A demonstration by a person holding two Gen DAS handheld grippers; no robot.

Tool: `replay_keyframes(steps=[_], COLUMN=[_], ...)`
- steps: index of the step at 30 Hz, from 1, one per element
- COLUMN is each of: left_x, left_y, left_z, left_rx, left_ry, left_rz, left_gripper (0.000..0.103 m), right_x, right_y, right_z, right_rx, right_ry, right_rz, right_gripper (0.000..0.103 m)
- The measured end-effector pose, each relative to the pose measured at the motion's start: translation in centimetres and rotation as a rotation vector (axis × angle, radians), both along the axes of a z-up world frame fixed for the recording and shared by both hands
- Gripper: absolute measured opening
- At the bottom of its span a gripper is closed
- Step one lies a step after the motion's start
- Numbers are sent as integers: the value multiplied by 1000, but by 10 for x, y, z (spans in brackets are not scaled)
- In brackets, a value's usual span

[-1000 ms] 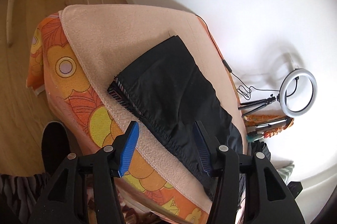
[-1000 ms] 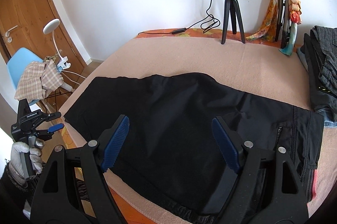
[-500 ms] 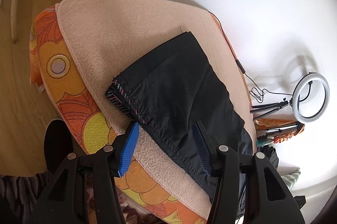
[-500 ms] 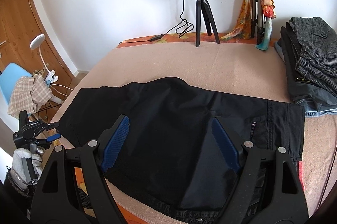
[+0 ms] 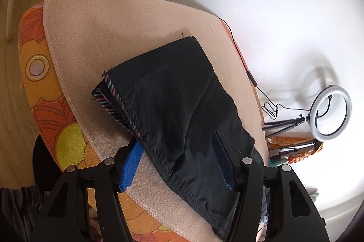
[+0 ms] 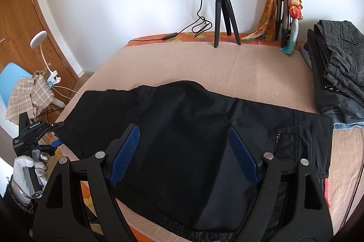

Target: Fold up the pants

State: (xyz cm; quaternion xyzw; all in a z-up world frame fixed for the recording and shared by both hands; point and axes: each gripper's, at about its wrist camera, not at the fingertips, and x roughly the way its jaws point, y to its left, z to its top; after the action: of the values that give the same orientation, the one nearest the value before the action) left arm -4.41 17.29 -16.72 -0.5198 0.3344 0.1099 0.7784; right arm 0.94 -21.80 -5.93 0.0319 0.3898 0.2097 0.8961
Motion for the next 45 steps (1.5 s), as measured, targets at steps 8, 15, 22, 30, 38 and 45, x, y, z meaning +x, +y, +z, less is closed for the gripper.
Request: replay_keyframes(steps=[8, 15, 22, 30, 38, 45], left_x=[15, 25, 38, 56, 64, 57], left_y=[3, -8, -47, -115, -160, -160], left_z=[-2, 16, 56, 67, 32, 35], left_rx=[99, 243, 416, 521, 546, 540], left_ry=[-35, -82, -151, -198, -137, -176], left_rz=[-2, -106, -261, -495, -672, -666], left_gripper=[35, 9, 8, 7, 7, 7], right_x=[4, 8, 11, 21, 50, 93], right_y=[-1, -5, -6, -13, -5, 67], right_z=[-4, -9, -11, -21, -44, -66], right_rx=[11, 26, 37, 127, 372, 517], right_ry=[23, 53, 71, 155, 373, 531], right_rz=[2, -3, -3, -5, 46, 150], right_gripper=[83, 83, 83, 83, 83, 83])
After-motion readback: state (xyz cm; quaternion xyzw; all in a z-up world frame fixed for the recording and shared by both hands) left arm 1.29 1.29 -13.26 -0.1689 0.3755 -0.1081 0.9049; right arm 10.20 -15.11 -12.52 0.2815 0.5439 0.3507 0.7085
